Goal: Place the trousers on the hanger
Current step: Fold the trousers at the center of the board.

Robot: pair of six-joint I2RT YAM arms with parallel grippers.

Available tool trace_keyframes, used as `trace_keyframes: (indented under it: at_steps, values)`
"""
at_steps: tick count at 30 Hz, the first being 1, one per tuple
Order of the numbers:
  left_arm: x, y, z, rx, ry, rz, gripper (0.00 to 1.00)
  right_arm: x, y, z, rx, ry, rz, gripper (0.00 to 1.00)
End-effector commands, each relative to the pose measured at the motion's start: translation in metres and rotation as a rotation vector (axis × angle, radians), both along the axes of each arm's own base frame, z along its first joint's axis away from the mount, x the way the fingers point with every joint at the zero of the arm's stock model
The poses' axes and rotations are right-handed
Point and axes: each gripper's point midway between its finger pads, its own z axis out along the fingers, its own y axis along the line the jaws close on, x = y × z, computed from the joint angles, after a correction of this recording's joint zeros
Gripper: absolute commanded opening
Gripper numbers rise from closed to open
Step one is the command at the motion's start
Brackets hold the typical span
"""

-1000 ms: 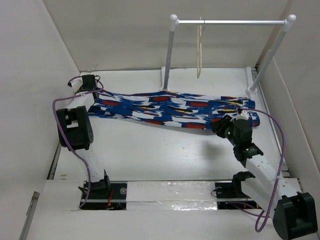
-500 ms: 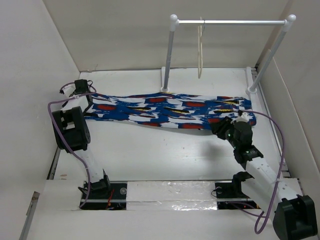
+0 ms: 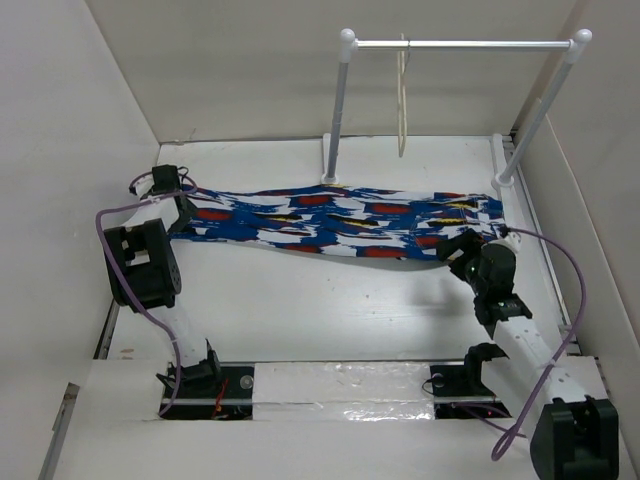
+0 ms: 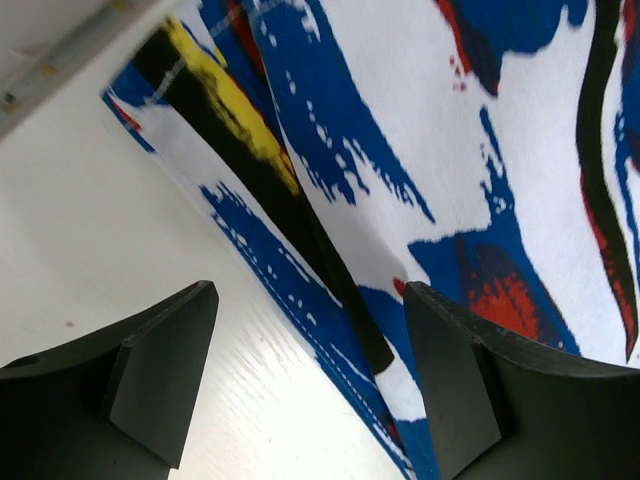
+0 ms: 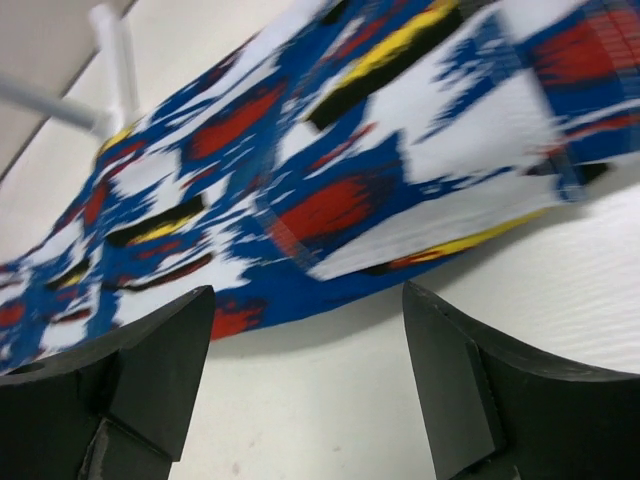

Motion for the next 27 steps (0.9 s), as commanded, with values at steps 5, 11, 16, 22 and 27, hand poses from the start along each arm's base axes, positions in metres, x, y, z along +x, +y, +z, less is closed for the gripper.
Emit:
trace_keyframes:
  at_steps: [5, 11, 16, 22, 27]
  values:
    - [-0.002, -0.019, -0.008, -0.056, 0.009, -0.031, 0.74, 0.007, -0.047, -0.027, 0.116, 0.069, -0.195, 0.81]
    - [0.001, -0.026, -0.015, -0.057, 0.018, -0.039, 0.67, 0.027, -0.03, -0.046, 0.228, 0.171, -0.079, 0.71]
    - [0.001, -0.022, -0.019, -0.041, 0.026, -0.024, 0.58, 0.039, -0.031, -0.051, 0.287, 0.176, -0.09, 0.49]
    - [0.004, -0.019, -0.023, -0.025, 0.027, -0.02, 0.13, 0.048, -0.041, -0.059, 0.297, 0.186, -0.105, 0.02]
    - [0.0, -0.006, -0.017, 0.046, 0.079, -0.028, 0.0, 0.034, -0.053, -0.052, 0.248, 0.156, -0.162, 0.0]
